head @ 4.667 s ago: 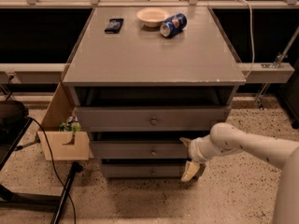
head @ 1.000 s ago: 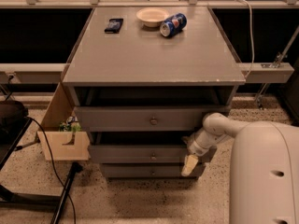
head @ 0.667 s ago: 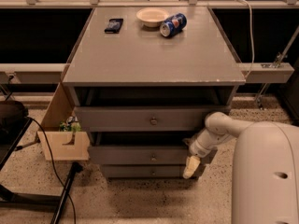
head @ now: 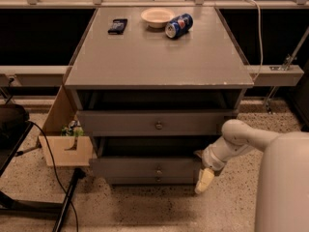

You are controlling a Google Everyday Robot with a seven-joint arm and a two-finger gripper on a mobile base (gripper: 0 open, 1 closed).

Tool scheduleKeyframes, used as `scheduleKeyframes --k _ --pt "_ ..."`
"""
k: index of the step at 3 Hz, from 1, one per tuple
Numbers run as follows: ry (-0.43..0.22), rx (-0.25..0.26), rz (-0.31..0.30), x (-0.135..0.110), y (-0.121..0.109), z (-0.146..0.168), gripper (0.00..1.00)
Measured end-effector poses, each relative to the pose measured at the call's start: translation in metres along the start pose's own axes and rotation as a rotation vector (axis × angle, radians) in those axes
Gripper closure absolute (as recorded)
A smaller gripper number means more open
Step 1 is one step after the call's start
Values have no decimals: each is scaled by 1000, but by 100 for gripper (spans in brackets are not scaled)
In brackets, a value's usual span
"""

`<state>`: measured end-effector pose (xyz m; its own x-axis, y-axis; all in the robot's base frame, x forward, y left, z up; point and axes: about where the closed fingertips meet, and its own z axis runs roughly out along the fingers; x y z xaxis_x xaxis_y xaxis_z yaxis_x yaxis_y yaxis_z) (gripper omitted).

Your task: Open middle drawer

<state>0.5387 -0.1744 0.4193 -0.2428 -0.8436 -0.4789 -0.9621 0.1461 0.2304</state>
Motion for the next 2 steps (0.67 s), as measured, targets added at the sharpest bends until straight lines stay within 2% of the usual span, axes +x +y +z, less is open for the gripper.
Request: scheduleKeyframes --k 1,2 --pt "-24 -29 19 8 20 -3 0" --pt "-30 -30 15 9 22 -2 0"
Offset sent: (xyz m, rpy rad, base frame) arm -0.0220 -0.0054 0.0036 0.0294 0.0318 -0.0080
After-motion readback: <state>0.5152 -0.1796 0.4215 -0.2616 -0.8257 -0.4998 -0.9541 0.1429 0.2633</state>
